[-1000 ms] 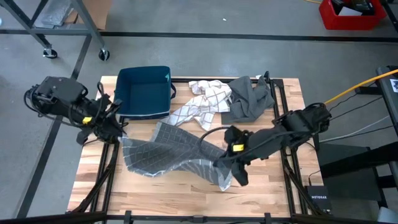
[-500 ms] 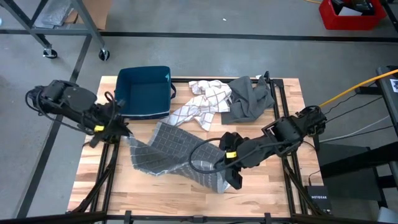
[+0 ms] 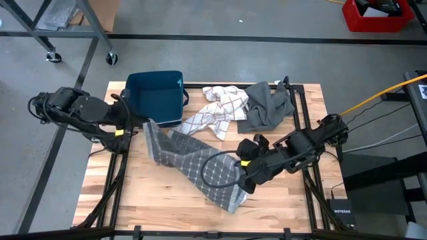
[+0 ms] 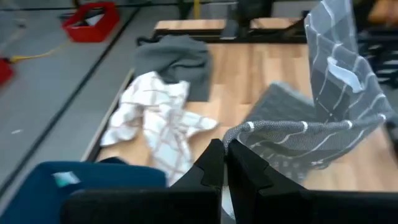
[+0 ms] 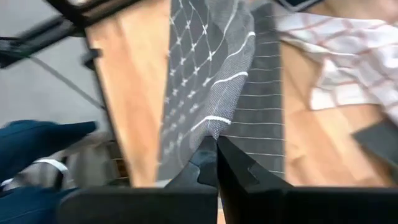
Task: Fold towel
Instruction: Fold the gray patterned towel
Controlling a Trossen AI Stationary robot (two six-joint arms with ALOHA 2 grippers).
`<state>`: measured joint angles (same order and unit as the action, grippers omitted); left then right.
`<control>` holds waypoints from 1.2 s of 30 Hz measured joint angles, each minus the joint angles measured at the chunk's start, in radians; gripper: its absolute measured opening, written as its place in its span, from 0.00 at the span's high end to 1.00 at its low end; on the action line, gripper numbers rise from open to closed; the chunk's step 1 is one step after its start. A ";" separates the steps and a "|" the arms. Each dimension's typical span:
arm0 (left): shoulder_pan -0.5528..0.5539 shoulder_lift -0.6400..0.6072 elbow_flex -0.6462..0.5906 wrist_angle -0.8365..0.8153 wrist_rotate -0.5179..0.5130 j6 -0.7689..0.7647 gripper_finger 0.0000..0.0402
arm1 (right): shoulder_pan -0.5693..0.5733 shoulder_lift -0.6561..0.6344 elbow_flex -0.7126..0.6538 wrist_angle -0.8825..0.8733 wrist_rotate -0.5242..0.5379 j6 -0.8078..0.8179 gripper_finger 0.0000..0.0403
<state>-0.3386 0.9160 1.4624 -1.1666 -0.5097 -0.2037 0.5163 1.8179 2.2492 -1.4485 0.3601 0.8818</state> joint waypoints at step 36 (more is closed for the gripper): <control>0.196 0.446 0.000 -0.099 -0.305 0.246 1.00 | -0.045 0.000 -0.216 -0.123 0.030 0.108 1.00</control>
<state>-0.1428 1.3621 1.4620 -1.2659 -0.8146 0.0420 0.4718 1.8179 2.0331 -1.5711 0.3897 0.9894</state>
